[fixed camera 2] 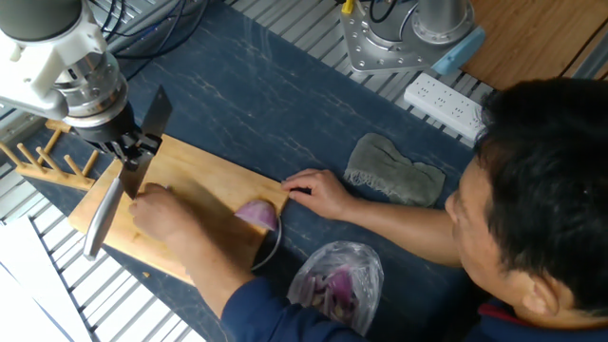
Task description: Chop the onions
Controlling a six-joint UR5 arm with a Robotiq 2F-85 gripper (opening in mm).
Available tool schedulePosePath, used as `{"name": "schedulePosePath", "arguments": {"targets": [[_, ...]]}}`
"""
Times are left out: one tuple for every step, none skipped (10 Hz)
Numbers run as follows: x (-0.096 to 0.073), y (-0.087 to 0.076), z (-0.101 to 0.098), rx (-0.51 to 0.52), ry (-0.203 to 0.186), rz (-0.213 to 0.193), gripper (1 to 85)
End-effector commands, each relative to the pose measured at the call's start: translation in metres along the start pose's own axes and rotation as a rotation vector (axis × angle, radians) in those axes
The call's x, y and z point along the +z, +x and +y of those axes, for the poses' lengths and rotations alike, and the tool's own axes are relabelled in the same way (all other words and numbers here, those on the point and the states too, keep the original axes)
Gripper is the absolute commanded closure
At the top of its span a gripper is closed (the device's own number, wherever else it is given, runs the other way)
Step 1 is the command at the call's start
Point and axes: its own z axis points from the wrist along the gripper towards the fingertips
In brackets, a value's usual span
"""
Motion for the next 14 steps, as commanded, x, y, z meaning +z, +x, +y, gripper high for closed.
{"name": "schedulePosePath", "arguments": {"targets": [[-0.006,0.009,-0.012,0.011,0.037,0.016,84.7],[-0.011,0.019,-0.018,0.008,0.065,0.034,84.7],[-0.016,0.027,-0.021,0.006,0.077,0.042,84.7],[-0.020,0.033,-0.026,0.006,0.088,0.046,84.7],[-0.020,0.035,-0.029,0.004,0.090,0.046,84.7],[-0.021,0.038,-0.031,0.009,0.089,0.045,84.7],[-0.023,0.040,-0.033,0.014,0.091,0.044,84.7],[-0.025,0.044,-0.034,0.015,0.089,0.043,84.7],[-0.028,0.048,-0.035,0.017,0.091,0.044,84.7],[-0.030,0.051,-0.035,0.018,0.091,0.042,84.7],[-0.033,0.054,-0.034,0.022,0.091,0.038,84.7],[-0.035,0.056,-0.032,0.034,0.086,0.031,84.7],[-0.037,0.058,-0.031,0.040,0.084,0.022,84.7],[-0.039,0.059,-0.026,0.049,0.069,0.014,84.7]]}}
